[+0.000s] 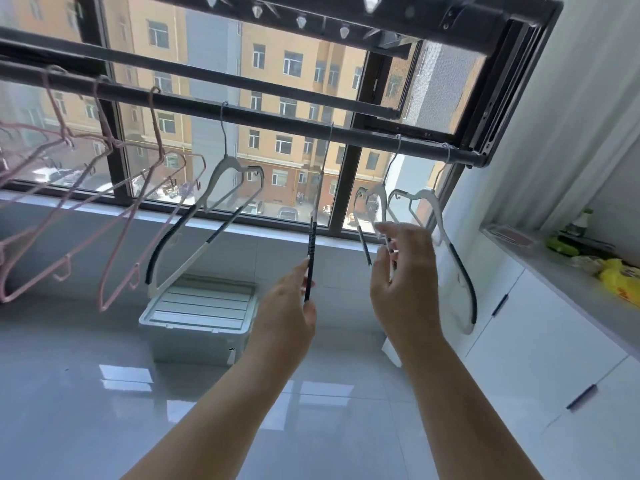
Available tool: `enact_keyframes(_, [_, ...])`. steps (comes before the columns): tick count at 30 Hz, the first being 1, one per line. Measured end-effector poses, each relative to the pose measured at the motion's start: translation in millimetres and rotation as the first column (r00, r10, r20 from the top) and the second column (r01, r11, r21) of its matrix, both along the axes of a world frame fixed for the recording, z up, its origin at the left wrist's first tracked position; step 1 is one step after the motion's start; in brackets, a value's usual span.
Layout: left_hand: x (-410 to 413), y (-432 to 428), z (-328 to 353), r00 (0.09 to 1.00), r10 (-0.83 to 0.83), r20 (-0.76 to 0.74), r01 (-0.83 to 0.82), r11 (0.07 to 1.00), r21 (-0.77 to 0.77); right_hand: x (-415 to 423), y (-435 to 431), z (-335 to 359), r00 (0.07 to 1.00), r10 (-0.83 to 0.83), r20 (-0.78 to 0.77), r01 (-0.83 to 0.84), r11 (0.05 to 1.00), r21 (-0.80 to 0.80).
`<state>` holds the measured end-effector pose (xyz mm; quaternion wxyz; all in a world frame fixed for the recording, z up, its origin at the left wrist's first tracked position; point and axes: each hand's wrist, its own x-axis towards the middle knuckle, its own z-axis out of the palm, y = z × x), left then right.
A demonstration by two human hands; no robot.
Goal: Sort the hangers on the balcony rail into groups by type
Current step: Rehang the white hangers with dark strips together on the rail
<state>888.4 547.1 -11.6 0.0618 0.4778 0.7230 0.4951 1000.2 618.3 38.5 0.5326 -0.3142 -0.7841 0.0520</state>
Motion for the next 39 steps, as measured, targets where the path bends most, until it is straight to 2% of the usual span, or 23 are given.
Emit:
enact_keyframes(1, [1.0,0.4,0.3,1.0,0.004,-0.013,-0.004,1.0,0.01,-9.0,-5.1,-0.5,0.995,0.094,0.008,-0.094,0.993,-0.072])
enact_keyframes(3, [3.5,-0.5,1.0,0.999,0.014,-0.04,-0.014,1.0,0.011,-29.1,-11.8,-3.9,0.971,0.231,0.069,-0.189,0.906,-0.378])
enact_keyframes(5, [5.6,-0.3,2.7,0.998,0.013,-0.055,-0.013,1.0,0.007,-45.5,-12.3,-5.4,0.942,0.332,0.05,-0.22,0.721,-0.657])
enact_keyframes(7, [6.9,1.2,4.0,0.998,0.002,-0.067,-0.002,1.0,0.008,-55.7,-10.3,-5.1,0.933,0.353,-0.076,-0.286,0.592,-0.753])
enact_keyframes(12, [12.0,4.7,7.2,0.996,-0.029,-0.085,0.028,1.0,-0.007,-55.5,-4.9,-8.3,0.911,0.293,-0.289,-0.401,0.475,-0.783])
enact_keyframes(19, [24.0,5.9,3.6,0.996,-0.085,-0.015,0.085,0.996,0.022,-41.3,-4.3,-8.1,0.892,0.28,-0.355,-0.449,0.445,-0.775])
enact_keyframes(22, [9.4,-8.6,9.2,0.999,-0.032,-0.017,0.034,0.996,0.088,-37.2,-3.4,-11.5,0.929,0.291,-0.228,-0.359,0.556,-0.749])
enact_keyframes(25, [-31.0,-34.5,26.5,0.974,0.219,-0.063,-0.198,0.949,0.244,-36.5,-10.6,-8.4,0.967,0.254,0.009,-0.201,0.785,-0.587])
enact_keyframes(27, [-61.0,-54.9,35.5,0.916,0.392,-0.084,-0.357,0.894,0.272,-41.9,-23.6,0.4,0.975,0.218,0.037,-0.182,0.886,-0.426])
enact_keyframes(28, [-74.2,-63.4,37.0,0.893,0.442,-0.086,-0.41,0.878,0.247,-48.8,-29.8,3.4,0.97,0.244,0.011,-0.221,0.899,-0.378])
enact_keyframes(30, [-93.8,-74.1,35.3,0.883,0.463,-0.076,-0.448,0.88,0.156,-70.4,-40.9,6.0,0.93,0.367,-0.02,-0.344,0.85,-0.398])
enact_keyframes(33, [-111.3,-80.8,26.1,0.906,0.409,-0.108,-0.409,0.912,0.029,-112.1,-56.5,-0.5,0.835,0.55,0.001,-0.441,0.671,-0.596])
enact_keyframes(36, [-129.4,-83.5,19.0,0.936,0.333,-0.115,-0.344,0.934,-0.093,-157.1,-64.1,-9.7,0.815,0.579,-0.008,-0.41,0.568,-0.714])
enact_keyframes(39, [-144.0,-85.5,15.6,0.963,0.249,-0.098,-0.263,0.95,-0.167,-192.4,-72.4,-10.1,0.818,0.552,-0.162,-0.446,0.43,-0.785])
